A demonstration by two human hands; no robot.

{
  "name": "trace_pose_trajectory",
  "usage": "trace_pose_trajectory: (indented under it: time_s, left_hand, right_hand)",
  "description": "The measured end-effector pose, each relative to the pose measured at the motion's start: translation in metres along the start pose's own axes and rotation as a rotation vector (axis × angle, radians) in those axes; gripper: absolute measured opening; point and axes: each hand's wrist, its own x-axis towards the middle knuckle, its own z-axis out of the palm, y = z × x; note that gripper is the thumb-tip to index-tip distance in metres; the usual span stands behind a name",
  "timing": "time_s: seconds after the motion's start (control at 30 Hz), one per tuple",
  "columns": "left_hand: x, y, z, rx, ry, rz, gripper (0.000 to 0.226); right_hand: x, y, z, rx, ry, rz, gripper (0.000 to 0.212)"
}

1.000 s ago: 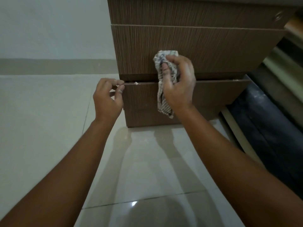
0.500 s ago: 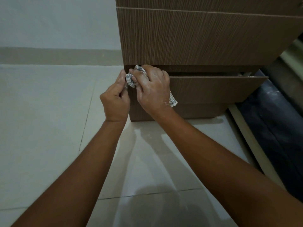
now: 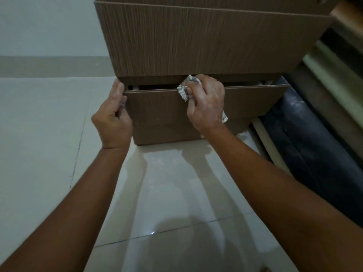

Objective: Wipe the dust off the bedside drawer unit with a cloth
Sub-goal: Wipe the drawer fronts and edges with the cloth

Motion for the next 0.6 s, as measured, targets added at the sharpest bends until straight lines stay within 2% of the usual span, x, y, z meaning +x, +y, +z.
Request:
trace_pose_trajectory:
  time_s: [0.43,0.6]
  left_hand:
    - [0.0,0.015,-0.004,0.003,-0.033,-0.066,0.036]
    - [0.002,0.017,-0.007,0.016,-0.075,-0.104,0.035]
  right_hand:
    - [-0.006,0.123,-0.063,-0.076,0.008,0.182,0.015]
    - [-0.008,0.155,-0.082,-0.105,-0.009,0.264,0.02]
